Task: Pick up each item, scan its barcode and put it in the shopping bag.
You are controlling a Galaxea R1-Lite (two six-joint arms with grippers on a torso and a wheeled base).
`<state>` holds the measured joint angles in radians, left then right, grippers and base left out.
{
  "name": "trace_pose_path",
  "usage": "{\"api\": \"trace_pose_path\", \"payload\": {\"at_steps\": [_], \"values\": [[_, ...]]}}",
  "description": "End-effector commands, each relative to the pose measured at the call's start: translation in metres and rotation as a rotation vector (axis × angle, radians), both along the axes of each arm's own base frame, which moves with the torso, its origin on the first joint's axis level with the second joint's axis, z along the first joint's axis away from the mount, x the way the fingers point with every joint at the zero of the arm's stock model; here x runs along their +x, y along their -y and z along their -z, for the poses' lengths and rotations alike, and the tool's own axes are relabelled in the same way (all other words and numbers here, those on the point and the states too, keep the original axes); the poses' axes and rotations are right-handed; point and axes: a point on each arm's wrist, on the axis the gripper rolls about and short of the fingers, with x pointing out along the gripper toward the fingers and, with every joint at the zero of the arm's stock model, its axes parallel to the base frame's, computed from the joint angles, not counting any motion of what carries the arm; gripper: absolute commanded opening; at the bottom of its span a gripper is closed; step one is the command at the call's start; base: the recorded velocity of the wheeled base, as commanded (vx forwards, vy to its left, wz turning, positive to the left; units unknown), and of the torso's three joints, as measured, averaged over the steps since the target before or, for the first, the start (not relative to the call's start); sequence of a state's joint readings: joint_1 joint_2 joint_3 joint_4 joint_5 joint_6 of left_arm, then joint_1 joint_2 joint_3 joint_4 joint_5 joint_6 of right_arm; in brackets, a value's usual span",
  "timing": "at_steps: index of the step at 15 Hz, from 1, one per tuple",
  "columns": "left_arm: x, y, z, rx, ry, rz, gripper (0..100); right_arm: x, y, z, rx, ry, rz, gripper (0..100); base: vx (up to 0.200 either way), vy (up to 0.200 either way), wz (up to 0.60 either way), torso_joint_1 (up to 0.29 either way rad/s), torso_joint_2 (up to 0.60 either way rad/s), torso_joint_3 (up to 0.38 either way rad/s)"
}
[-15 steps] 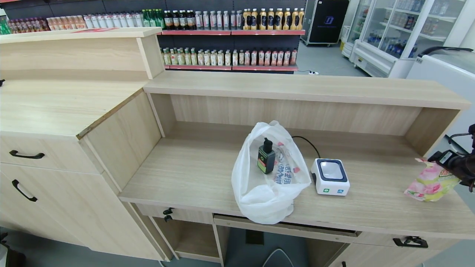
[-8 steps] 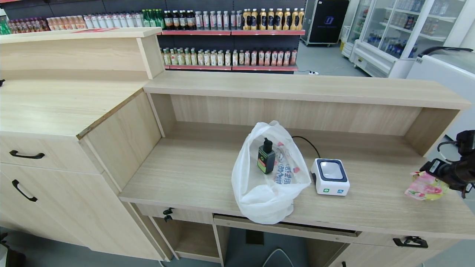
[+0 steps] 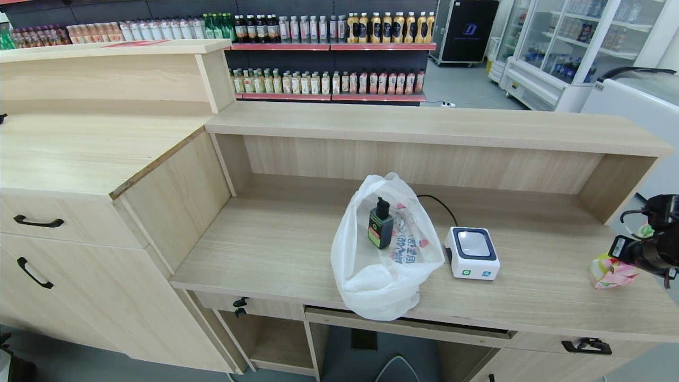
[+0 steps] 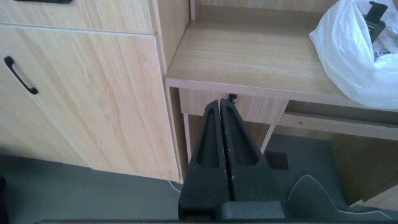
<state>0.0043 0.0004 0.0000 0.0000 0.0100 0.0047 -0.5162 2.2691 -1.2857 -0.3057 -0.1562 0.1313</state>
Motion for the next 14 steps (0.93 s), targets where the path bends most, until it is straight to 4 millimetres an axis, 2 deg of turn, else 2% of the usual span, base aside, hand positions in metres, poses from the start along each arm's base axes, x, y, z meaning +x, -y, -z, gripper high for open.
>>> {"api": "trace_pose_path", "payload": {"at_steps": [1, 3, 5, 7, 9, 10, 11, 13, 14], "values": [[0.000, 0.000, 0.000, 0.000, 0.000, -0.001, 0, -0.008, -0.004, -0.010, -0.056, 0.037, -0.033, 0, 0.000, 0.000, 0.00, 0.000, 0.00, 0.000], [0.000, 0.000, 0.000, 0.000, 0.000, -0.001, 0, -0.018, -0.012, -0.038, -0.086, 0.117, -0.122, 0, 0.000, 0.000, 0.00, 0.000, 0.00, 0.000], [0.000, 0.000, 0.000, 0.000, 0.000, -0.001, 0, -0.059, -0.032, -0.110, -0.088, 0.329, -0.442, 0, 0.000, 0.000, 0.00, 0.000, 0.00, 0.000], [0.000, 0.000, 0.000, 0.000, 0.000, -0.001, 0, -0.103, -0.060, -0.161, -0.106, 0.470, -0.714, 0, 0.000, 0.000, 0.00, 0.000, 0.00, 0.000], [0.000, 0.000, 0.000, 0.000, 0.000, -0.001, 0, -0.138, -0.089, -0.200, -0.097, 0.616, -1.030, 0, 0.000, 0.000, 0.00, 0.000, 0.00, 0.000], [0.000, 0.000, 0.000, 0.000, 0.000, -0.001, 0, -0.150, -0.106, -0.214, -0.088, 0.671, -1.194, 0, 0.000, 0.000, 0.00, 0.000, 0.00, 0.000], [0.000, 0.000, 0.000, 0.000, 0.000, -0.001, 0, -0.158, -0.119, -0.219, -0.071, 0.698, -1.304, 0, 0.000, 0.000, 0.00, 0.000, 0.00, 0.000], [0.000, 0.000, 0.000, 0.000, 0.000, -0.001, 0, -0.172, -0.172, -0.231, -0.039, 0.762, -1.578, 0, 0.000, 0.000, 0.00, 0.000, 0.00, 0.000], [0.000, 0.000, 0.000, 0.000, 0.000, -0.001, 0, -0.176, -0.194, -0.230, -0.009, 0.776, -1.669, 0, 0.000, 0.000, 0.00, 0.000, 0.00, 0.000]]}}
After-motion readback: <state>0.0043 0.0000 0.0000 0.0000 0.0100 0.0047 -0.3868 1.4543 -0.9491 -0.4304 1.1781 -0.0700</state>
